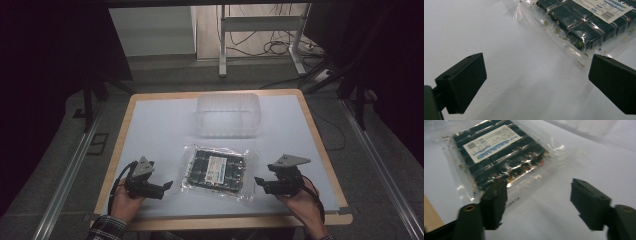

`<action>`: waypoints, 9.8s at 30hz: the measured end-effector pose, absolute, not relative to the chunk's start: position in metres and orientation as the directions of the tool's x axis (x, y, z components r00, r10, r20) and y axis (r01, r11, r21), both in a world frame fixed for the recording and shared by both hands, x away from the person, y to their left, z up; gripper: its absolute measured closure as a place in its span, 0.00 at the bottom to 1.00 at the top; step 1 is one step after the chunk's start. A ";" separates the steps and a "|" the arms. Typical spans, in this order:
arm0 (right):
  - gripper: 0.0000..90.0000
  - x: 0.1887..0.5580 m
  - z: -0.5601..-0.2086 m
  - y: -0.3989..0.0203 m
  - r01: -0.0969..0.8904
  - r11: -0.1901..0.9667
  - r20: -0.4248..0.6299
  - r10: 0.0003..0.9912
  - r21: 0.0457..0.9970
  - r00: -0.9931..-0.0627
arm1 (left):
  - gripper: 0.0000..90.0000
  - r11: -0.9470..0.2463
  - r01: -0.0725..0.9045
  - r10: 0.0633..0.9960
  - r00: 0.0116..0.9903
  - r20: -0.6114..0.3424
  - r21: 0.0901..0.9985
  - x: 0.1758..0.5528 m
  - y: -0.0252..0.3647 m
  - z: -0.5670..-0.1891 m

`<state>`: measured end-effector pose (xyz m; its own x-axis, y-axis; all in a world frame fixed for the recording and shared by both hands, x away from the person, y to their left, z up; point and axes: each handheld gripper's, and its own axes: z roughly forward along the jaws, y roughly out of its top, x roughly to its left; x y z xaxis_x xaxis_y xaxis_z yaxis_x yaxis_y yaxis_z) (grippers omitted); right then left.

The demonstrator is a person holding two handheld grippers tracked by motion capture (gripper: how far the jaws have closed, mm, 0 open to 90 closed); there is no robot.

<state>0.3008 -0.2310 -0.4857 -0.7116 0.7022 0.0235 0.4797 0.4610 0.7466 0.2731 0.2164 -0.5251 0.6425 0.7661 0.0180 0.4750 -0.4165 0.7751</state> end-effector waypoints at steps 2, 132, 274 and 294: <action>0.45 0.299 -0.485 -0.228 0.475 0.470 0.024 0.691 0.744 -0.722 | 0.01 -0.415 0.475 0.766 0.642 0.017 0.776 0.273 0.216 -0.525; 0.61 0.403 -0.517 -0.193 0.509 0.512 0.117 0.616 0.691 -0.779 | 0.03 -0.458 0.454 0.757 0.650 0.067 0.765 0.273 0.212 -0.525; 0.99 0.446 -0.269 -0.167 0.411 0.278 0.156 0.633 0.868 -0.758 | 0.00 -0.417 0.370 0.734 0.676 0.067 0.830 0.269 0.213 -0.518; 0.99 0.489 -0.258 -0.155 0.390 0.275 0.112 0.676 0.879 -0.729 | 0.01 -0.407 0.354 0.722 0.689 0.059 0.842 0.270 0.214 -0.517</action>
<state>0.4892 -0.1548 -0.2580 -0.7288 0.6756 0.1118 0.3900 0.2752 0.8788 0.2697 0.2144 -0.5166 0.6893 0.7221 0.0590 0.3539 -0.4067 0.8422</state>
